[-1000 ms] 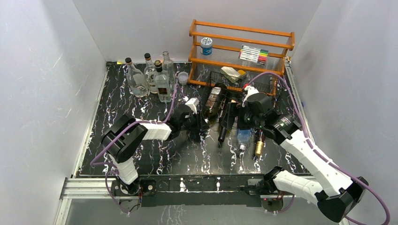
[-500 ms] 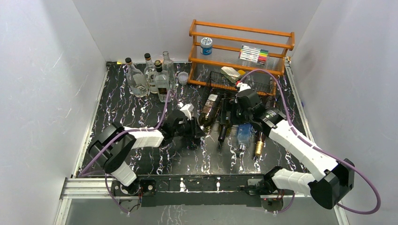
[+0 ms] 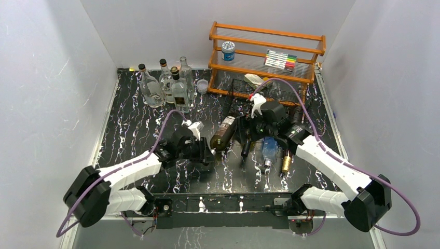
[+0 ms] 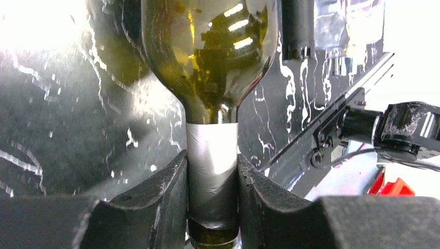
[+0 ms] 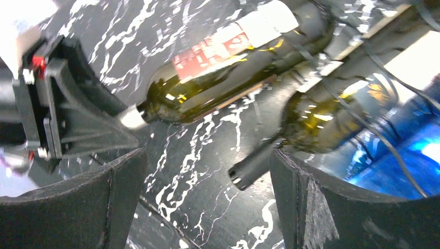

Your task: Take the wine bottle off the wine rack

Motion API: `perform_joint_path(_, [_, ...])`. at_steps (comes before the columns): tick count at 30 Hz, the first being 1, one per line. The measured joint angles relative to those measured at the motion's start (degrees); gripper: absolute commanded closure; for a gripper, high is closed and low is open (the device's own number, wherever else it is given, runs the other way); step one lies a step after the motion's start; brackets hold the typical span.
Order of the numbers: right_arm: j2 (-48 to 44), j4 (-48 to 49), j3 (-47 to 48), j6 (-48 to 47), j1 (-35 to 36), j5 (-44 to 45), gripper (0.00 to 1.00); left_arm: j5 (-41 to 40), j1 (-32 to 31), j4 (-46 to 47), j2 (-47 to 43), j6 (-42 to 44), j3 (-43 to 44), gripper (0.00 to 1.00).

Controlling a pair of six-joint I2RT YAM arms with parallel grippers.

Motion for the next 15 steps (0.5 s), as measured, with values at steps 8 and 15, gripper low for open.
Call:
perform_joint_path(8, [-1.11, 10.86, -5.11, -9.7, 11.37, -7.85, 0.02, -0.74, -0.2, -19.52, -10.62, 0.07, 3.85, 1.0])
perform_joint_path(15, [-0.15, 22.01, -11.74, -28.55, 19.54, -9.31, 0.02, -1.44, -0.17, -33.42, -15.13, -0.96, 8.55, 1.0])
